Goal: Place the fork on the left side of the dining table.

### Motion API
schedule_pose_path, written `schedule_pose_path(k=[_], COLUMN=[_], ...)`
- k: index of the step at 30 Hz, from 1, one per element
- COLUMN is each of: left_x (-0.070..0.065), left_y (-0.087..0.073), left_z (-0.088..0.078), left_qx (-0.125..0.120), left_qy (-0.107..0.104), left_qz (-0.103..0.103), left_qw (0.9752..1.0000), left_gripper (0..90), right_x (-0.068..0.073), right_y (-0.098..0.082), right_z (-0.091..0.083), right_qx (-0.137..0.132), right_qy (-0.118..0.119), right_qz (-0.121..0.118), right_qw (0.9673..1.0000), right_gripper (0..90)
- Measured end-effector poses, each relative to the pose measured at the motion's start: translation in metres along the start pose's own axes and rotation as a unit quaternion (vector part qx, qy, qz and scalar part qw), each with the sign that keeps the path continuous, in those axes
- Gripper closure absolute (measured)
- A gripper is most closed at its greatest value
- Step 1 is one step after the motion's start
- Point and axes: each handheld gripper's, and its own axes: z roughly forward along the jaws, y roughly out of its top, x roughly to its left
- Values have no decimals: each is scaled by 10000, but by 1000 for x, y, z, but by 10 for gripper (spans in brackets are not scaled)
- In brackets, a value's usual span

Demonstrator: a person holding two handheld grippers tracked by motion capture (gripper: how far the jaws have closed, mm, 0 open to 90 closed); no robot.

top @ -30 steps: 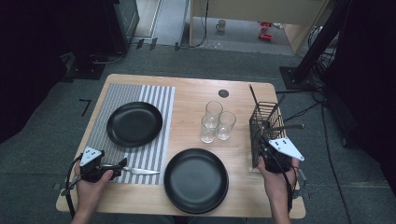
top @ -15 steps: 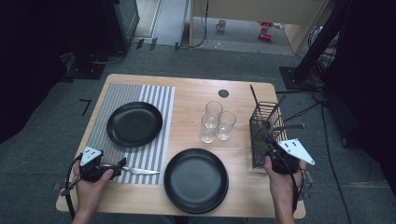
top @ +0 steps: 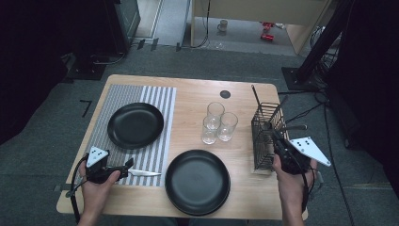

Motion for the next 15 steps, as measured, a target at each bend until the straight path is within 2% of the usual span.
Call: schedule_pose_path(k=[15], left_x=[-23], left_y=[20], left_z=[1], left_qx=[-111], left_qy=[-264], left_qz=[237], left_qw=[9993], left_gripper=[0], right_x=[7], right_y=[24], right_z=[-13], right_qx=[-266], right_qy=[-32], right_qz=[-36], right_qw=[9996], right_gripper=[882])
